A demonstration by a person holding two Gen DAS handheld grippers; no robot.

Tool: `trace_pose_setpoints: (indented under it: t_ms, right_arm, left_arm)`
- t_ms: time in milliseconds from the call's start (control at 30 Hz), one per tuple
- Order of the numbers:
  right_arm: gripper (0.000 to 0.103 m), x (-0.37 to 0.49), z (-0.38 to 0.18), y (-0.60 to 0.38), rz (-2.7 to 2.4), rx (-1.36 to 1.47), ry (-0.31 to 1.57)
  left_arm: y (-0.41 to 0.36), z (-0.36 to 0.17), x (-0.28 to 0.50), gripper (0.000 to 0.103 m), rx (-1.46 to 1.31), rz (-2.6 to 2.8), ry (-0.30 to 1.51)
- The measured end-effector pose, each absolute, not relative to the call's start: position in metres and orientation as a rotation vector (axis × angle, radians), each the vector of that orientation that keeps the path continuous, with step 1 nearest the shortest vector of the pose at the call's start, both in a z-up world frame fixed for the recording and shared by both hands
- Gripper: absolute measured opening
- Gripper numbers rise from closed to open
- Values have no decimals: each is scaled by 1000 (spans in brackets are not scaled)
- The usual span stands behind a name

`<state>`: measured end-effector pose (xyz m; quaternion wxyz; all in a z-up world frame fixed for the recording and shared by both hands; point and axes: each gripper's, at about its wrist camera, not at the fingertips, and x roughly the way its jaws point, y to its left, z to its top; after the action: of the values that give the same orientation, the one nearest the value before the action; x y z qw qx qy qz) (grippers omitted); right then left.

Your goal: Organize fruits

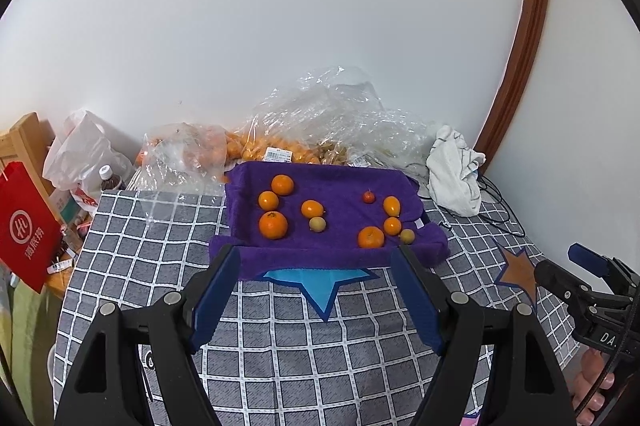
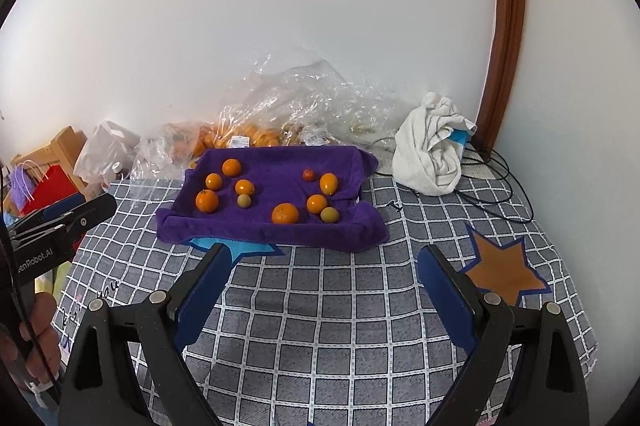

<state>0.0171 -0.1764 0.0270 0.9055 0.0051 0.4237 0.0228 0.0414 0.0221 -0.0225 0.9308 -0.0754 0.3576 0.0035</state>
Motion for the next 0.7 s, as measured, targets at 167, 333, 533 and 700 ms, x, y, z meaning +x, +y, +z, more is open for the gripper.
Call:
trace_pose_setpoints:
  t_ms: [167,333,533,700]
  right_arm:
    - [93,15,29,-178,41,9,871]
    - [93,14,30,-181,35,19,870]
    - [93,12,31,-183,33,26,866]
    - [93,10,32,-185,28,29,862]
  left_arm:
    - [26,-21,38,76,-157,9,730]
    - [31,-21,35,76,-162,14,727]
    - [31,-22,34,76,-158,19,731]
    - [31,-21,34,76,-155,21,726]
